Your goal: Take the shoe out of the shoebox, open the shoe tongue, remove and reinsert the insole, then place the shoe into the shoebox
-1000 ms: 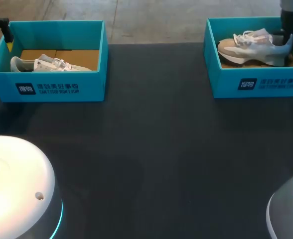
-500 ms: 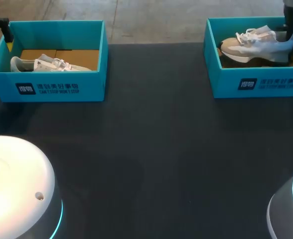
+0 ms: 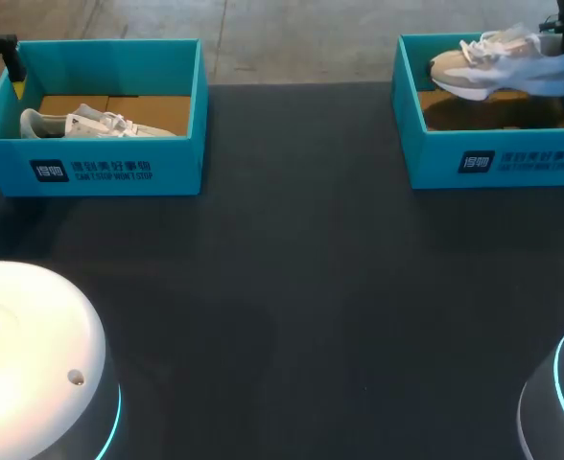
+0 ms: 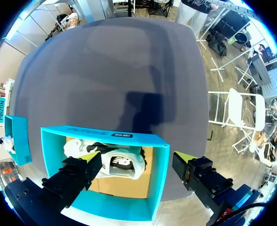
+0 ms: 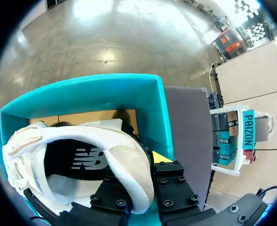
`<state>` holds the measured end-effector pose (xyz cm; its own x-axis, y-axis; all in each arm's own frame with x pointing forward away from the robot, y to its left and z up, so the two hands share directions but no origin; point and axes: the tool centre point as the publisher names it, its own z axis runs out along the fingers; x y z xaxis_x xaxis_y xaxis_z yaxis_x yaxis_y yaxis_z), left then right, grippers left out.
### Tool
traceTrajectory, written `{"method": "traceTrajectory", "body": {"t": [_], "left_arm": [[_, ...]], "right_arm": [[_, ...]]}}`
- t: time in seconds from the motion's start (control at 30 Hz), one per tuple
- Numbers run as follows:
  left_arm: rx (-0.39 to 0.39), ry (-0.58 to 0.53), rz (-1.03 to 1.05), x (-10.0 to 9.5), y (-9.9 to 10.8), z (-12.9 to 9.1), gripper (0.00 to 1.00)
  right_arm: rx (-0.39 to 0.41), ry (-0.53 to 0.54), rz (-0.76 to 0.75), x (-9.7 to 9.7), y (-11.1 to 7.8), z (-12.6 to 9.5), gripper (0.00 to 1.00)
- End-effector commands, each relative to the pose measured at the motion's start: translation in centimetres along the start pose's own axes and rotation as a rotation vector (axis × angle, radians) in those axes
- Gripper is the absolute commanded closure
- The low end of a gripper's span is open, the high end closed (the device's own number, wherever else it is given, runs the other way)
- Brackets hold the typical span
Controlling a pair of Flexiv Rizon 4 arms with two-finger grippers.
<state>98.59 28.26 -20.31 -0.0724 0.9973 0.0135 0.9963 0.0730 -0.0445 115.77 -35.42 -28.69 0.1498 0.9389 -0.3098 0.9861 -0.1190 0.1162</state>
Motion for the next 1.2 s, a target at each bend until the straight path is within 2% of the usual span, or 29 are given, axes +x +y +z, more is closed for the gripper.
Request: {"method": "traceTrajectory", "body": {"t": [0.03,0.47,0.8,0.97,1.2], "left_arm": [[-0.002,0.001,0.001,0.1,-0.1,0.0,0.00],[-0.002,0.001,0.001,0.1,-0.1,0.0,0.00],[-0.002,0.001,0.001,0.1,-0.1,0.0,0.00],[-0.002,0.001,0.001,0.1,-0.1,0.0,0.00],[-0.002,0.001,0.001,0.1,-0.1,0.0,0.00]], "right_arm": [[-0.038,-0.005,-0.004,-0.4,-1.4,-2.9,1.00],[-0.070,-0.029,-0.022,-1.4,-2.8,-8.0,1.00],[-0.068,-0.058,-0.032,-1.1,-4.8,-11.7,1.00],[-0.063,-0.064,0.007,-0.5,-6.5,-14.1,1.00],[-0.048,-0.051,0.053,0.8,-10.1,-16.8,1.00]]}}
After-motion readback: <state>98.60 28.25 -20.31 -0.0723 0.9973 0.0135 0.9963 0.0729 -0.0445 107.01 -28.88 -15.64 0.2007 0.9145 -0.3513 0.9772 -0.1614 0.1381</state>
